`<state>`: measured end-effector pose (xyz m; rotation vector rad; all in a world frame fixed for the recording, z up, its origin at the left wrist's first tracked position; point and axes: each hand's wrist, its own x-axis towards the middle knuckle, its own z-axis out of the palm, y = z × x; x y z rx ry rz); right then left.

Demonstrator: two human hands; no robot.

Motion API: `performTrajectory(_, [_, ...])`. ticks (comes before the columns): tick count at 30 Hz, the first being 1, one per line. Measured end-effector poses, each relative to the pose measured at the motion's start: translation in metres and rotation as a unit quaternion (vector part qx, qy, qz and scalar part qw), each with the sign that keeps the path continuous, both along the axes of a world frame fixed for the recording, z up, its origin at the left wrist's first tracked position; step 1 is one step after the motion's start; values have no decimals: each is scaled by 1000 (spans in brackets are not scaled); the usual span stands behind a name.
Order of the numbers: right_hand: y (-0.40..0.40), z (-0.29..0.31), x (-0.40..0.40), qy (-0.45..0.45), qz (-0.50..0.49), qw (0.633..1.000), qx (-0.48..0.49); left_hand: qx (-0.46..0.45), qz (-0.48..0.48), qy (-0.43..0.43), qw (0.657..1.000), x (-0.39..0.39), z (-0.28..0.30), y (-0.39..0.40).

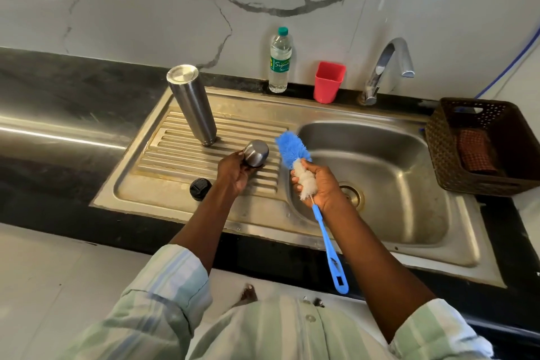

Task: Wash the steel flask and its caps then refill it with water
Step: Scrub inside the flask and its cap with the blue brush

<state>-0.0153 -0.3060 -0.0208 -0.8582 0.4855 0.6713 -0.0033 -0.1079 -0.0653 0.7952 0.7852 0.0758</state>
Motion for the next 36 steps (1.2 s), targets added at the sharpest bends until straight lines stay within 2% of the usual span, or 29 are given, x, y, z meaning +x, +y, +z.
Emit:
performTrajectory(8, [9,-7,-1,-16,37,999,-9,40,-22,35,998,-1,-1,10])
performTrajectory(11, [10,-10,-1,-15,39,999,-5,98,-25,46,994,1,0,8])
performTrajectory(14, [9,-13,0,-16,43,999,-6,295,-42,71,952,1,-2,6])
performTrajectory(17, [9,-17,-1,-19,38,999,-2,410,-62,50,909,-6,-8,2])
performTrajectory(28, [19,-21,-6,-55,59,997,-4,499,-80,18,863,-30,4,2])
performTrajectory(30, [23,-22,-7,-65,70,995,-9,532,-48,-13,845,-37,6,5])
performTrajectory(33, [30,-22,-10,-90,89,992,-23,598,7,-82,797,-51,3,14])
performTrajectory(36, [42,-18,-12,-115,95,988,-30,636,16,-79,767,-69,-5,28])
